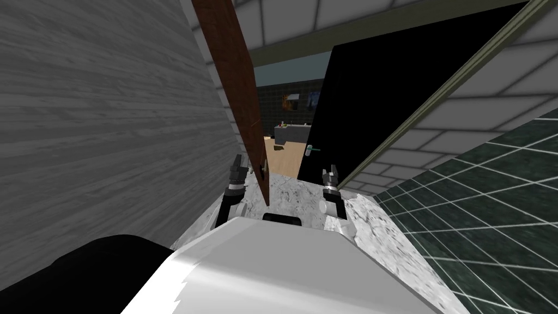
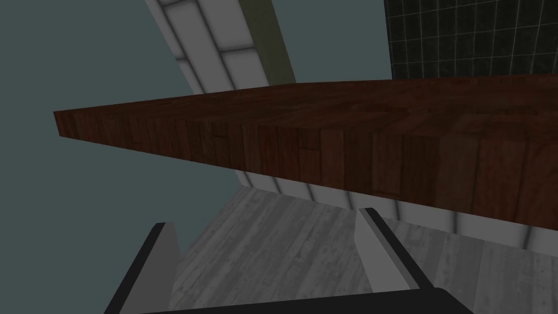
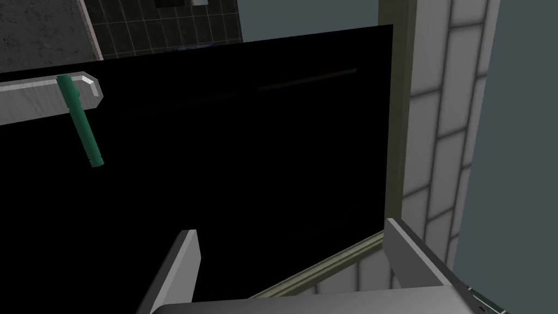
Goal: Pull the door open
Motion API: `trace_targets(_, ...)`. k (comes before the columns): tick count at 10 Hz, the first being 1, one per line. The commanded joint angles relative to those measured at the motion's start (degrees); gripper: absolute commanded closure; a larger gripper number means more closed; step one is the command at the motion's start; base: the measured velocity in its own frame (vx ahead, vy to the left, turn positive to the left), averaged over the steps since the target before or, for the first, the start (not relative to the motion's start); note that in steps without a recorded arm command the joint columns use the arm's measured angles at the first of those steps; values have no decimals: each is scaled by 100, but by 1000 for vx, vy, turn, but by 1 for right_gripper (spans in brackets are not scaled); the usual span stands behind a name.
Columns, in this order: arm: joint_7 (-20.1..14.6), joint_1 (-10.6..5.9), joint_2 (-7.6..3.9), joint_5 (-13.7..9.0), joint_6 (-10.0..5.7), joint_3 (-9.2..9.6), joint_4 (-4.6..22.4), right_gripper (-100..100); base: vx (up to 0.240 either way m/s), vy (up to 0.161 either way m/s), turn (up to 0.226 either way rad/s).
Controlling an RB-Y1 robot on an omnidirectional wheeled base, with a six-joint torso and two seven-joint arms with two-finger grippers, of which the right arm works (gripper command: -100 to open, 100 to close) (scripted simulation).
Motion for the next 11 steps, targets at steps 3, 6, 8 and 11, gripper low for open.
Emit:
trace_targets(3,228,-286,-136,-332,-1,-35,588,-100,64,-35,92)
trace_targets(6,390,-516,-248,-588,-13,-64,1010,-100,63,-48,93)
trace_targets(8,471,-630,-304,-716,-19,-79,1250,-100,68,-38,108)
trace_targets(11,714,-973,-469,-1101,-36,-122,1820,-100,61,-51,125)
